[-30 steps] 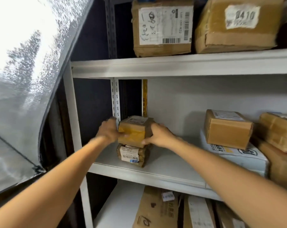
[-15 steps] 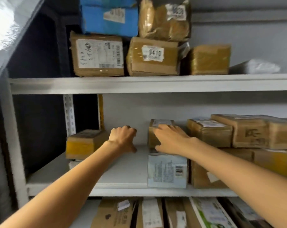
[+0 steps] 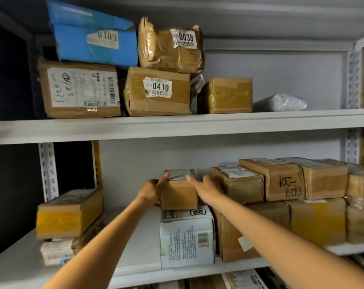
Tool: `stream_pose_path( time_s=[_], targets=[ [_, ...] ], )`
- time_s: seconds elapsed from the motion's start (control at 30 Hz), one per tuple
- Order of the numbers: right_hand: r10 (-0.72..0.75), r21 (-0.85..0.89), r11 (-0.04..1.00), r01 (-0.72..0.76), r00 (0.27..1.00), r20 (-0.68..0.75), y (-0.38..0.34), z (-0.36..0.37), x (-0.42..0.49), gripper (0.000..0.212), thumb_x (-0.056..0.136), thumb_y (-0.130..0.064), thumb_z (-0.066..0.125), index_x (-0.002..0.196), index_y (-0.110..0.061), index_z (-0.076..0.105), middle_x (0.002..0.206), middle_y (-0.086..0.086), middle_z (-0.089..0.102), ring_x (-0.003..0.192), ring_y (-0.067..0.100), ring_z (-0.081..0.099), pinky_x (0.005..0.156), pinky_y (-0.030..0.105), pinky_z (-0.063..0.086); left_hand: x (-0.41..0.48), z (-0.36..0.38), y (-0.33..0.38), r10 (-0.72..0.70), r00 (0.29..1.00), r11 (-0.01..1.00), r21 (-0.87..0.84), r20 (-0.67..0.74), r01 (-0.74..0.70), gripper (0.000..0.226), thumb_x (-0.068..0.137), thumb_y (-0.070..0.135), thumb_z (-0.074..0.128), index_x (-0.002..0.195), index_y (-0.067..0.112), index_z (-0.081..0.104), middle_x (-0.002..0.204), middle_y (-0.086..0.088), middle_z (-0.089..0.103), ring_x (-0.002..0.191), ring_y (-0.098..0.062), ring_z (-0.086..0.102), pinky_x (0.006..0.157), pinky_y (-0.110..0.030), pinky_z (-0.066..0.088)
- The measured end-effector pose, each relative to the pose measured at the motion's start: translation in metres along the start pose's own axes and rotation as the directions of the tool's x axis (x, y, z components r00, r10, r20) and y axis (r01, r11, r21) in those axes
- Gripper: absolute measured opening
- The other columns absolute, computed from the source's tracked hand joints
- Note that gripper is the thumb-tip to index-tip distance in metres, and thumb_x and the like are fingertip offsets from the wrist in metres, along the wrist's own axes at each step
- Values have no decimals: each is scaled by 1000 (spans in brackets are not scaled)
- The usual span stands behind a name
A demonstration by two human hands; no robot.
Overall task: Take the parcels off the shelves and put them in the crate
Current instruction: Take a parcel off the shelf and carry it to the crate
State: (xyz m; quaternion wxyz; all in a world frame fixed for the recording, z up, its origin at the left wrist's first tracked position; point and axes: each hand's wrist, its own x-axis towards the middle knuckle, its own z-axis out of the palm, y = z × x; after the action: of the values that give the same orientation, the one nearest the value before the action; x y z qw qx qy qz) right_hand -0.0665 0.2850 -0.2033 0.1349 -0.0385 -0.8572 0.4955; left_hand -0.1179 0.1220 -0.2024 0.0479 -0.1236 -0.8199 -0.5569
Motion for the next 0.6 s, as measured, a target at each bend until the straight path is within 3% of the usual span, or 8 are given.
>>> stream_pose_path(
  time_s=[0.07,0.13,0.17,0.23,0.33,0.47,0.6],
  targets=[
    [89,144,986,-88,996,2,6,13,8,84,92,-57,49,154,-12,13,155,14,28,137,32,36,111,44,33,-1,0,-5,-79,997,971,-223,26,83,39,94,41,56,111,6,55,94,-11,61,77,-27,62,62,-40,56],
    [141,356,923,-143,989,33,11,12,8,85,85,-49,64,151,-18,20,137,10,46,109,25,54,90,40,51,-2,-5,-10,-85,994,927,-359,74,106,49,87,29,69,127,12,47,106,-10,62,89,-26,64,61,-38,54],
    [141,445,882,-153,988,60,14,8,7,88,81,-40,72,150,-19,22,132,8,49,100,20,56,80,33,52,-4,-8,-13,-78,992,901,-418,98,113,58,82,24,75,131,16,45,111,-9,63,94,-25,64,64,-39,54],
    [117,521,840,-151,988,97,22,-2,6,98,71,-23,81,150,-19,24,144,10,43,115,26,53,86,33,49,-9,-12,-17,-49,989,854,-508,140,114,73,75,11,79,137,20,41,123,-10,61,103,-25,63,72,-40,55],
    [37,476,876,-78,995,97,26,-10,-4,98,70,-5,80,150,-21,26,148,7,42,129,26,46,94,37,48,-21,-12,-19,58,984,838,-543,170,44,83,67,-2,77,140,20,44,130,-7,61,113,-28,62,81,-45,56],
    [-53,374,926,44,999,13,18,-12,-18,94,74,-2,78,150,-22,27,148,5,41,135,23,40,102,35,40,-34,-8,-15,140,987,840,-538,84,-73,75,72,-12,72,137,18,49,128,-6,63,110,-30,64,87,-50,56],
    [-156,369,916,159,987,-37,8,-22,-29,97,72,4,77,150,-28,28,151,5,38,138,21,35,110,41,37,-47,-6,-9,236,972,825,-532,16,-192,68,74,-1,76,133,21,53,113,7,66,94,-21,72,69,-32,60]
  ],
)
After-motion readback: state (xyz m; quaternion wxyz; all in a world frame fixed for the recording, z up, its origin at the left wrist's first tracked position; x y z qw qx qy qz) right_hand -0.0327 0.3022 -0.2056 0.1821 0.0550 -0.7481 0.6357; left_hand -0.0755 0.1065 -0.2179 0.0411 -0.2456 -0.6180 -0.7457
